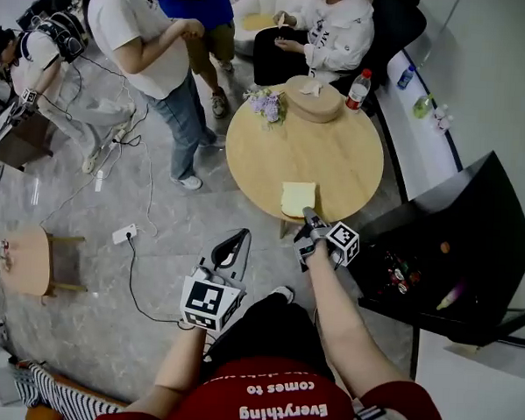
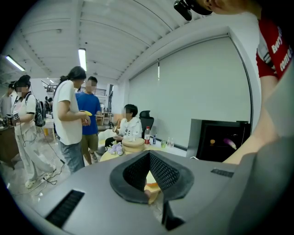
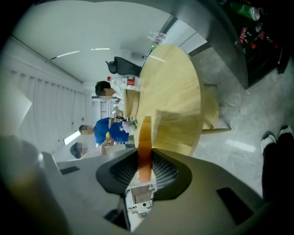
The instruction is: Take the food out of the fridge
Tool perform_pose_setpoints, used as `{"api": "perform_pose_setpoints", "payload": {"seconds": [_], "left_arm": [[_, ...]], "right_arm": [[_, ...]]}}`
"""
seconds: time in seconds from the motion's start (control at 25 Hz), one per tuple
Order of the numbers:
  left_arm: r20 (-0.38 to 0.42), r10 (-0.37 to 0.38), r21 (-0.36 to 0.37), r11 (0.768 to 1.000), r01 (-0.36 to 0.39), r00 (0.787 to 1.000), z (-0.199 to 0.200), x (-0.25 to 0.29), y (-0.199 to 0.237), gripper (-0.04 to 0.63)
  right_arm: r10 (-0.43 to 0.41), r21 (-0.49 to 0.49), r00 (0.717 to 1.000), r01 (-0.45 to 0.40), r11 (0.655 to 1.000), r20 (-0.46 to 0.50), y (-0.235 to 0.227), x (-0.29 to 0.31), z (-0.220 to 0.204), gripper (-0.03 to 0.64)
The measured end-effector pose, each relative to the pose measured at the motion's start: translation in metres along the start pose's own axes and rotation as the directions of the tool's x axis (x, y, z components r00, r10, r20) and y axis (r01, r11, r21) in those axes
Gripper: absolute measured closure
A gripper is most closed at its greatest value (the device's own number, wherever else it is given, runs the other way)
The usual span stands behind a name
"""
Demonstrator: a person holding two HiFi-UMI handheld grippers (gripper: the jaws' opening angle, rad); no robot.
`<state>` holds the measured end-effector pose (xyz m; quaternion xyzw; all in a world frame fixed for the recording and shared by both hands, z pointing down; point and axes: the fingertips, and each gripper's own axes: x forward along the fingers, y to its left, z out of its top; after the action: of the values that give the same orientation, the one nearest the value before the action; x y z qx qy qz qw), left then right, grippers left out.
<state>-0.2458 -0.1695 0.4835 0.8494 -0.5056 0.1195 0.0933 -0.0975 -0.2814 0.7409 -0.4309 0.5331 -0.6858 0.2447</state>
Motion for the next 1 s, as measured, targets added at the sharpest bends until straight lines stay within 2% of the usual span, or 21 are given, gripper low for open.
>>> {"api": "perform_pose_setpoints", "payload": {"seconds": [0.12,0.24,0.32,0.4,0.52,0.56,0.64,0.68,0.72,0.76,0.84,0.88,0.92,1.0], "left_arm": [[-0.020,0.017,-0.014,1.000,-0.017,1.000,-0.010,-0.005,0.006,0.594],[-0.036,0.026,-0.020,0.999,-0.027,0.999,-0.017,-0.007,0.011,0.594],[-0.030,0.027,-0.019,0.999,-0.028,0.999,-0.015,-0.006,0.011,0.594],[-0.024,0.022,-0.018,1.000,-0.022,0.999,-0.013,-0.003,0.009,0.594],[-0.017,0.007,-0.009,1.000,-0.007,1.000,-0.009,0.002,0.000,0.594],[-0.015,0.002,-0.005,1.000,-0.002,1.000,-0.008,0.003,-0.002,0.594],[-0.012,0.000,0.000,1.000,0.000,1.000,-0.006,0.006,-0.006,0.594],[-0.011,0.004,0.001,1.000,-0.004,1.000,-0.005,0.008,-0.007,0.594],[-0.012,0.010,0.000,1.000,-0.010,1.000,-0.004,0.009,-0.008,0.594],[-0.014,0.017,-0.002,1.000,-0.017,1.000,-0.003,0.011,-0.008,0.594],[-0.014,0.024,-0.004,1.000,-0.024,1.000,0.000,0.013,-0.009,0.594],[-0.012,0.024,-0.002,1.000,-0.024,1.000,0.002,0.015,-0.010,0.594],[-0.012,0.024,0.001,1.000,-0.024,1.000,0.004,0.017,-0.011,0.594],[-0.018,0.026,0.002,1.000,-0.026,1.000,0.004,0.018,-0.012,0.594]], "right_arm": [[-0.036,0.049,0.999,0.035,0.998,0.022,-0.013,0.006,0.003,0.525],[-0.109,0.025,0.994,0.109,0.994,0.011,-0.026,0.009,0.002,0.523],[-0.199,-0.043,0.980,0.198,0.979,-0.012,-0.035,0.011,0.000,0.521],[-0.315,-0.191,0.948,0.303,0.934,-0.038,-0.041,0.013,-0.002,0.495],[-0.452,-0.454,0.891,0.384,0.804,-0.048,-0.038,0.015,-0.007,0.433],[-0.493,-0.531,0.869,0.405,0.744,-0.028,-0.036,0.014,-0.007,0.419],[-0.570,-0.663,0.820,0.458,0.593,0.057,-0.033,0.007,0.000,0.419],[-0.595,-0.706,0.796,0.485,0.516,0.113,-0.030,0.001,0.004,0.419],[-0.603,-0.733,0.781,0.505,0.456,0.163,-0.027,-0.004,0.007,0.420],[-0.594,-0.749,0.779,0.512,0.420,0.199,-0.021,-0.009,0.008,0.420],[-0.574,-0.767,0.780,0.522,0.374,0.251,-0.011,-0.022,0.011,0.443],[-0.563,-0.775,0.784,0.518,0.362,0.261,-0.007,-0.029,0.012,0.532],[-0.535,-0.787,0.809,0.487,0.379,0.244,-0.002,-0.033,0.011,0.603],[-0.446,-0.806,0.881,0.376,0.457,0.159,0.010,-0.034,-0.002,0.606]]}}
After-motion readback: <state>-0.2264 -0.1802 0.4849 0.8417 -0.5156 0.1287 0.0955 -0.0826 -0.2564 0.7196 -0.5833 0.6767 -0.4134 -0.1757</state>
